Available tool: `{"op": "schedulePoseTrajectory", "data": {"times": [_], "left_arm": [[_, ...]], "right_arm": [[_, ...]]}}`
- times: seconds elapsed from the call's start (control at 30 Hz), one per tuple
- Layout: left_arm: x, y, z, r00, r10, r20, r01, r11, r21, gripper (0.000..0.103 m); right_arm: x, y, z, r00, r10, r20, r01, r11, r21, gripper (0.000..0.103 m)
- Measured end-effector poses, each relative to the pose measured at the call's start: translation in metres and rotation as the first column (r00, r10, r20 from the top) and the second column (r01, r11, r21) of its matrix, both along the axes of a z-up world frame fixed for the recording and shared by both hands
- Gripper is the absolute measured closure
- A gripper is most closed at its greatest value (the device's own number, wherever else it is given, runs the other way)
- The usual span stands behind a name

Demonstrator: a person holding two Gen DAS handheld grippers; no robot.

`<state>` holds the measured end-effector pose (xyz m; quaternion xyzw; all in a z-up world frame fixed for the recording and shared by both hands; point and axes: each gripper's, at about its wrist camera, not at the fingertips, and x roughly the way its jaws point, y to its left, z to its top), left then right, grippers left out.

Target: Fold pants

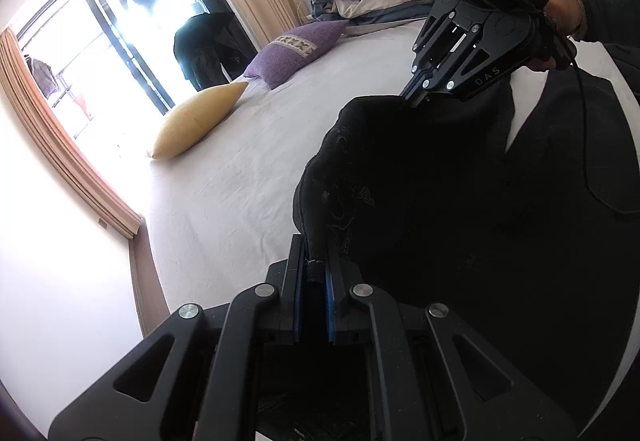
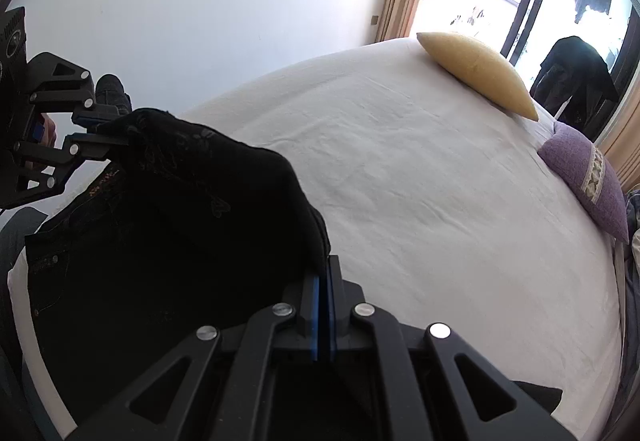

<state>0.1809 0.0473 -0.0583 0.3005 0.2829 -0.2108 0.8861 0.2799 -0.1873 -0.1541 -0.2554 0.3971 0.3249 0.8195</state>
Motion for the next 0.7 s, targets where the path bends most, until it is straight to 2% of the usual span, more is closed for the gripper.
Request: {"op": "schedulePoseTrajectory", "data": {"times": [0.27, 0.37, 0.5, 0.7], "left_arm": [[-0.059, -0.013, 0.004, 0.999, -0.042, -0.022, 0.042, 0.999, -0.018, 0.096], [-0.084, -0.017, -0.002, 0.997, -0.059, -0.049, 0.057, 0.998, -0.025, 0.096], [-0.121, -0.020, -0.019, 0.992, -0.090, -0.085, 0.090, 0.996, 0.001, 0.096], [-0.160, -0.011, -0.042, 0.985, -0.102, -0.141, 0.105, 0.994, 0.014, 0.096]], "right_arm": [[-0.078, 0.003, 0.002, 1.000, -0.015, -0.008, 0.016, 0.998, 0.060, 0.099], [-0.111, 0.002, -0.002, 1.000, -0.009, 0.011, 0.009, 1.000, 0.029, 0.099], [-0.150, -0.010, -0.012, 1.000, -0.023, 0.010, 0.023, 1.000, -0.008, 0.100], [-0.192, -0.024, -0.026, 0.999, -0.044, 0.014, 0.044, 0.997, -0.059, 0.099]]}}
